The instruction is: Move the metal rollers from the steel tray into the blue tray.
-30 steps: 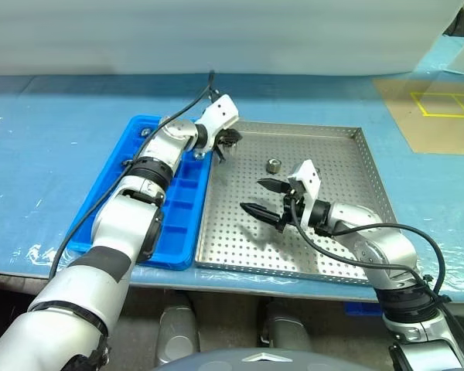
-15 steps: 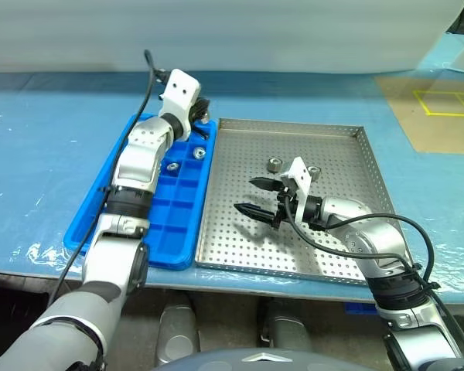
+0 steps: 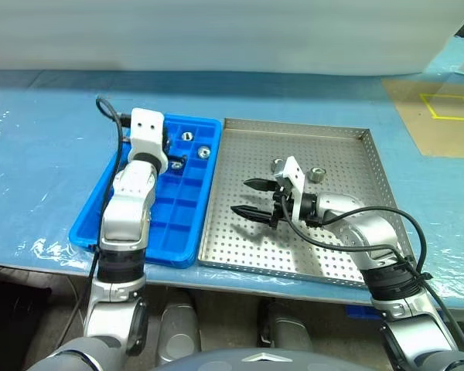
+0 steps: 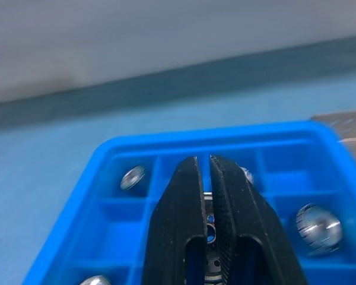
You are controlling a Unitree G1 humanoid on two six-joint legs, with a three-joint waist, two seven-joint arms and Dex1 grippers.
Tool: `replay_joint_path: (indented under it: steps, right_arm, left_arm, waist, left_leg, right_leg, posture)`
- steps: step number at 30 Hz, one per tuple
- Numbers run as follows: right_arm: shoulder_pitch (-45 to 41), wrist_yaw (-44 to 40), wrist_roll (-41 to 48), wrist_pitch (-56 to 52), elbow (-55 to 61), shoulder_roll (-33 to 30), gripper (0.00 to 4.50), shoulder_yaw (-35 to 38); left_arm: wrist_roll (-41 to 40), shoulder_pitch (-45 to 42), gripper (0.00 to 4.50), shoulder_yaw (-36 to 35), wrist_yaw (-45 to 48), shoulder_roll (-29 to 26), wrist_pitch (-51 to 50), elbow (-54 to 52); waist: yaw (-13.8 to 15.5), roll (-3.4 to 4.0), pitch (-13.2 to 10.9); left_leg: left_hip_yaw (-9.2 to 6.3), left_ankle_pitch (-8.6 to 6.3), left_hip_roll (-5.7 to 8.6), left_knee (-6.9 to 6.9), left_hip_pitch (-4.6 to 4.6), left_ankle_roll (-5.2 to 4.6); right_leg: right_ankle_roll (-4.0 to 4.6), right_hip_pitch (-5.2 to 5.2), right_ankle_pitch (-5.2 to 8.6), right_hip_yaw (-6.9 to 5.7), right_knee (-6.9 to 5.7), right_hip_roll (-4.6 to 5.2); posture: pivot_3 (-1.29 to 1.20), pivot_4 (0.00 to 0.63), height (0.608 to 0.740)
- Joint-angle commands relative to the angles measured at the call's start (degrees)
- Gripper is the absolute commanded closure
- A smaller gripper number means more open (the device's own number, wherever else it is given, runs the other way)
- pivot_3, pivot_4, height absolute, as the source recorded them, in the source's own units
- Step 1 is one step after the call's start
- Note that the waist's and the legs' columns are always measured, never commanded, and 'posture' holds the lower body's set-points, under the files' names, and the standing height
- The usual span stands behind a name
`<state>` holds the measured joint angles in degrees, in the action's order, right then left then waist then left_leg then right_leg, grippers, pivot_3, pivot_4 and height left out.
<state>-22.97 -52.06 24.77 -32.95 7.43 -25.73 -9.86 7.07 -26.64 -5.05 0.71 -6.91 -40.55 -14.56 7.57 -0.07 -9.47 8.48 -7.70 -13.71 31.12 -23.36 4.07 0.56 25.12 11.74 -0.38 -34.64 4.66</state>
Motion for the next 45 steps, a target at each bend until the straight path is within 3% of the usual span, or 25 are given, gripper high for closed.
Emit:
replay_joint_path:
  steps: [1, 7, 29, 33, 39, 45]
  right_arm:
    - [-1.60, -1.62, 0.39, 0.77, 0.76, -0.31, 0.00, 0.03]
    - [-3.08, -3.17, -0.18, 1.14, -0.93, -0.25, 0.00, -0.03]
    - [-2.82, -4.14, -1.63, 2.00, -1.73, 0.46, 0.00, 0.22]
    - [-2.89, -4.09, -1.81, 2.25, -1.96, 0.70, 0.00, 0.01]
    - [-2.79, -3.91, -1.71, 2.01, -1.63, 0.79, 0.00, 0.25]
    - [-2.28, -2.85, -1.03, 1.22, -0.59, 0.68, 0.00, 1.37]
  left_arm:
    - [3.12, 1.72, 4.45, 0.77, -4.44, 1.05, -0.86, -4.94]
    - [4.12, 4.08, 4.45, -0.49, -8.65, 3.92, -2.59, -5.78]
    - [2.55, 6.87, 4.45, -1.14, -8.64, 7.32, -10.45, -9.86]
    - [2.12, 7.01, 3.32, -1.62, -8.35, 7.06, -11.51, -9.26]
    - [2.70, 6.79, 1.26, 0.60, -7.22, 5.13, -9.77, -8.32]
    - [-1.16, 5.99, 1.26, 4.38, 0.67, 1.68, -2.06, -7.48]
  waist:
    - [0.17, 0.00, 0.00]
    - [1.05, 0.00, 0.00]
    - [1.34, 0.00, 0.00]
    - [1.33, 0.00, 0.00]
    - [1.33, 0.00, 0.00]
    - [1.35, 0.00, 0.00]
  left_leg:
    - [-0.01, 0.00, 0.00, 0.00, -0.01, 0.00]
    - [-0.02, -0.09, 0.00, 0.04, -0.03, -0.16]
    - [-0.05, -0.12, -0.01, 0.15, -0.14, -0.21]
    - [-0.05, -0.12, -0.01, 0.16, -0.14, -0.21]
    - [-0.05, -0.12, -0.01, 0.16, -0.14, -0.21]
    - [-0.05, -0.12, 0.00, 0.18, -0.13, -0.21]
  right_leg:
    - [0.00, 0.01, 0.00, -0.01, 0.00, 0.00]
    - [0.00, 0.02, 0.00, -0.01, 0.00, 0.00]
    - [0.00, 0.07, 0.00, -0.04, -0.02, 0.00]
    - [0.00, 0.07, 0.00, -0.04, -0.03, 0.00]
    - [0.00, 0.07, 0.00, -0.04, -0.03, 0.00]
    - [0.00, 0.06, -0.01, -0.03, -0.04, 0.00]
  posture:
    - [0.22, 0.150, 0.740]
    - [0.24, 0.150, 0.740]
    - [0.24, 0.150, 0.740]
    - [0.24, 0.150, 0.740]
    - [0.23, 0.150, 0.740]
    - [0.20, 0.150, 0.740]
